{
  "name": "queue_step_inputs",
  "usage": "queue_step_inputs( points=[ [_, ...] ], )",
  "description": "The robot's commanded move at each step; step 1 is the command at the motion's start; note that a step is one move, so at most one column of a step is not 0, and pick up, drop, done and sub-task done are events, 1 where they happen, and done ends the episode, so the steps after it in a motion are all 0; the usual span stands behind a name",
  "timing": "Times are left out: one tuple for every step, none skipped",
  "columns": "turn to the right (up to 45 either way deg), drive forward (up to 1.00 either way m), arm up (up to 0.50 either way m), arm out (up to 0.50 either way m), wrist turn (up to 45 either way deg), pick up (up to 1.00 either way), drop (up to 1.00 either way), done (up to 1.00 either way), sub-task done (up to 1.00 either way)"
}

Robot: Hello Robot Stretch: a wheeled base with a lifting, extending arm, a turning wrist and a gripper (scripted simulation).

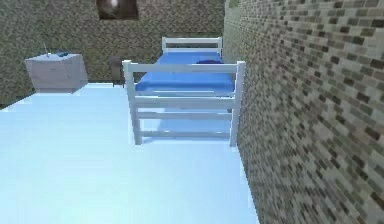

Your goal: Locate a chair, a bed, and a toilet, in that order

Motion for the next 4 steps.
queue_step_inputs(
  points=[
    [0.0, 1.00, 0.00, 0.00, 0.0, 0.00, 0.00, 0.00, 0.00],
    [0.0, 0.25, 0.00, 0.00, 0.0, 0.00, 0.00, 0.00, 0.00],
    [0.0, 0.00, 0.00, 0.00, 0.0, 0.00, 0.00, 0.00, 1.00],
    [-45.0, 0.00, 0.00, 0.00, 0.0, 0.00, 0.00, 0.00, 0.00]
  ],
)
